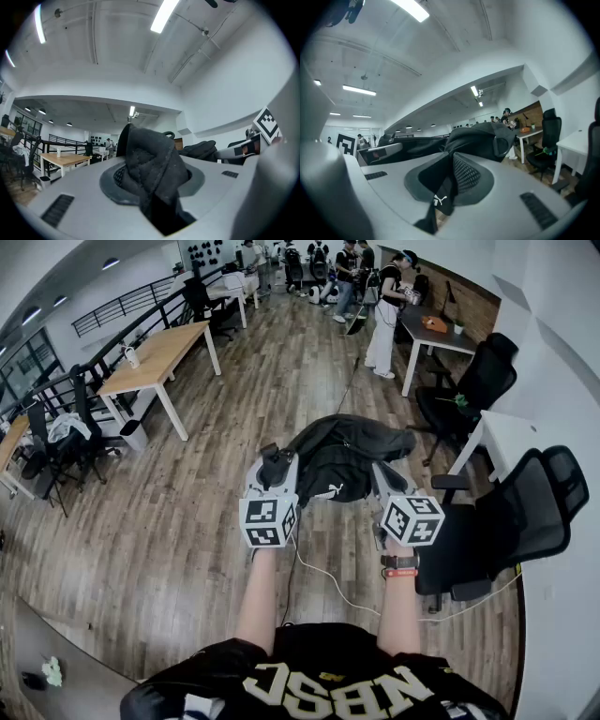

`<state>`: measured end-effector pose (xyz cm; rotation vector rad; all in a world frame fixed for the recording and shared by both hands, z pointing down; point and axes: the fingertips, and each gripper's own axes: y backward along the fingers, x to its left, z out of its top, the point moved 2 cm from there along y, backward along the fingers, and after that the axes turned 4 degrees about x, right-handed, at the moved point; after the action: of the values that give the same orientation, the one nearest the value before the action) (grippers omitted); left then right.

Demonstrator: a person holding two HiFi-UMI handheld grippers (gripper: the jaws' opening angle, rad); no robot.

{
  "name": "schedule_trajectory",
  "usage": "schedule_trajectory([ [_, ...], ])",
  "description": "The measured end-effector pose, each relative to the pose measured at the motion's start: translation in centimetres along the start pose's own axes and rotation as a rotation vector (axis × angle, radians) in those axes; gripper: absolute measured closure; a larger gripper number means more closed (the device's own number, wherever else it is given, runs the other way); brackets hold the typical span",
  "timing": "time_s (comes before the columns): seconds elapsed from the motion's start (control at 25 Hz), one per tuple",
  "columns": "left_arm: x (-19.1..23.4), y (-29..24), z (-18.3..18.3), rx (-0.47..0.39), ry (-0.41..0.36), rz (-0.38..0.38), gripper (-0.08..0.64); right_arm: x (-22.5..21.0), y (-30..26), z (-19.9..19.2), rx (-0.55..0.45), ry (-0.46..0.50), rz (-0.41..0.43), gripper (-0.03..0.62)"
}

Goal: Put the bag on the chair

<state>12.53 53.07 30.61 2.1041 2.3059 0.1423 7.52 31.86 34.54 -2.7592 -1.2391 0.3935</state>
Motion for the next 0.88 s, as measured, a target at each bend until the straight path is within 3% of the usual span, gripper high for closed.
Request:
schedule_trajectory([
  [0.68,-6.1,1.8,-1.1,0.046,-0.013,0.005,0.394,-3.9,5.0,-2.0,-0.003,-0.081,0.018,0.554],
  [0.88,-7.8,2.7,-3.7,0.09,-0.005,0.017,0.393,-5.0,5.3,-5.1,0.031,-0.133,0.048,0.55],
])
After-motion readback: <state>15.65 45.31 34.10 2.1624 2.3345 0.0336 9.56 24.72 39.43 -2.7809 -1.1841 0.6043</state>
